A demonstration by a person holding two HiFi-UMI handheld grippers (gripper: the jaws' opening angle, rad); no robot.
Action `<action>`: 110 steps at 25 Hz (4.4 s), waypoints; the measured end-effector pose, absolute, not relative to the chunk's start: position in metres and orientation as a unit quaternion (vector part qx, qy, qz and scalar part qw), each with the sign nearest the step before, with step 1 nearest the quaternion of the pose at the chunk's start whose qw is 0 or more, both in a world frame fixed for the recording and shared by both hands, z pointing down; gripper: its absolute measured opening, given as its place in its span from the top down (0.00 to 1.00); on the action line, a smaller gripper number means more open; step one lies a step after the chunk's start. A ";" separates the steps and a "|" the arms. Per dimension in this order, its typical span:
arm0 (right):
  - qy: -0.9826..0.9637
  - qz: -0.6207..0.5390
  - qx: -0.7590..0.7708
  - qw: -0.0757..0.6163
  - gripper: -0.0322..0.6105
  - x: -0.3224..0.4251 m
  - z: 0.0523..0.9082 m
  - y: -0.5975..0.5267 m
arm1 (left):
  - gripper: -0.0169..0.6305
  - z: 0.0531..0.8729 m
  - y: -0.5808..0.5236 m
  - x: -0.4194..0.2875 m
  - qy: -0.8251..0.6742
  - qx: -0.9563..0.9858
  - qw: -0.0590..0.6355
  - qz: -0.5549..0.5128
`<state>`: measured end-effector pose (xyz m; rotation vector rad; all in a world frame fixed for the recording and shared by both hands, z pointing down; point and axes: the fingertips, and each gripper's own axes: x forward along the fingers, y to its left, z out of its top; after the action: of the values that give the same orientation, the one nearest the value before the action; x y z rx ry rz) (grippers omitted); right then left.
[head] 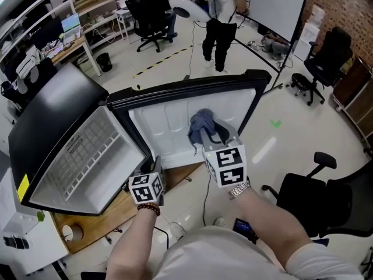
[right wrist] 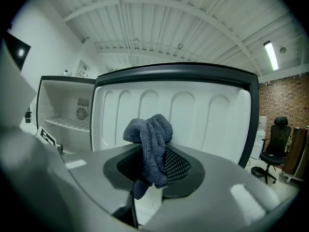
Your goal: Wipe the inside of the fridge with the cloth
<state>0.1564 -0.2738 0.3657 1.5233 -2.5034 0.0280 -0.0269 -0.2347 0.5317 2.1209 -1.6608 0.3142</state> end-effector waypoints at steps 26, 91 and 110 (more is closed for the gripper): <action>-0.794 0.017 0.598 0.108 0.80 0.271 0.369 -0.278 | 0.83 0.533 -0.233 -0.028 -0.612 0.754 0.206 0.120; -0.840 0.018 0.514 0.171 0.80 0.134 0.453 -0.273 | 0.81 0.547 -0.223 -0.026 -0.571 0.779 0.207 0.154; -0.782 0.028 0.597 0.175 0.80 0.255 0.447 -0.291 | 0.82 0.548 -0.221 -0.026 -0.596 0.759 0.222 0.136</action>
<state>0.2550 -0.2910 0.4473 1.6927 -2.2165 0.0795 -0.0263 -0.2207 0.5479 2.0983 -1.6479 0.3758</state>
